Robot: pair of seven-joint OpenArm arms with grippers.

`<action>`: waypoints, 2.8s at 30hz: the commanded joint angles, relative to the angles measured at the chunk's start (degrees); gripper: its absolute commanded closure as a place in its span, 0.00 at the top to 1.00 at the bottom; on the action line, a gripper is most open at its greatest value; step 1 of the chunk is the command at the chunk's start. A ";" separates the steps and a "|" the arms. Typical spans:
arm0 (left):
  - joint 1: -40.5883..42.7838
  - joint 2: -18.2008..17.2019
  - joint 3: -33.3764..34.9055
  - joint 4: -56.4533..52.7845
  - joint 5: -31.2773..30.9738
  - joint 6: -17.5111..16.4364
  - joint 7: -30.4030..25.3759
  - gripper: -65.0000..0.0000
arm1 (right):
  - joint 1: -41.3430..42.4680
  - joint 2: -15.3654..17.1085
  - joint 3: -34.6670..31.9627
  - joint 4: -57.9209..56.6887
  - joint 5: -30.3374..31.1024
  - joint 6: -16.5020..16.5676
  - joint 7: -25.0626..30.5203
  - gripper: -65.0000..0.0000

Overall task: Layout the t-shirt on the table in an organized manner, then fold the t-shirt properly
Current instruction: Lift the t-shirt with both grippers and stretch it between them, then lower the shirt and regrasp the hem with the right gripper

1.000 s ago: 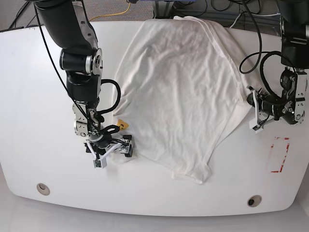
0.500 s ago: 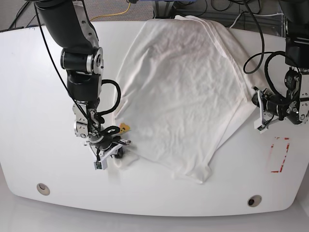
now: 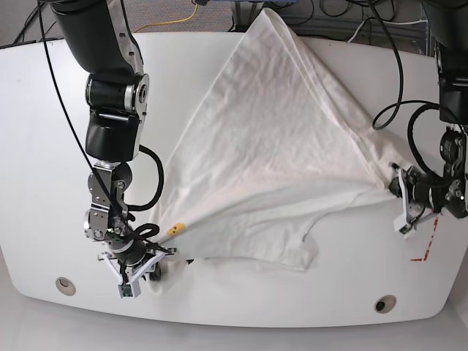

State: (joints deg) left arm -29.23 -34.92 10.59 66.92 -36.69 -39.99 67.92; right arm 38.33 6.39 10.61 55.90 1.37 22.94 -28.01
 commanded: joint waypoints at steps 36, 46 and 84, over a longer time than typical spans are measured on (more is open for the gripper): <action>-34.37 -1.35 -6.33 18.32 -2.21 -0.01 12.08 0.00 | 10.51 4.73 3.32 26.61 1.14 0.84 -18.01 0.00; -9.49 -1.52 -10.72 27.81 -4.94 -0.01 12.08 0.00 | -12.79 2.27 6.66 37.77 3.86 3.65 -15.81 0.00; 30.51 -1.17 -17.93 38.80 -4.50 -0.01 12.08 0.01 | -51.03 0.95 12.47 60.98 10.46 2.51 -11.68 1.00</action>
State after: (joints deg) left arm 2.04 -34.83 -6.81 104.84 -41.15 -39.94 80.20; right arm -12.60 6.90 22.92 115.66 10.81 25.41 -40.66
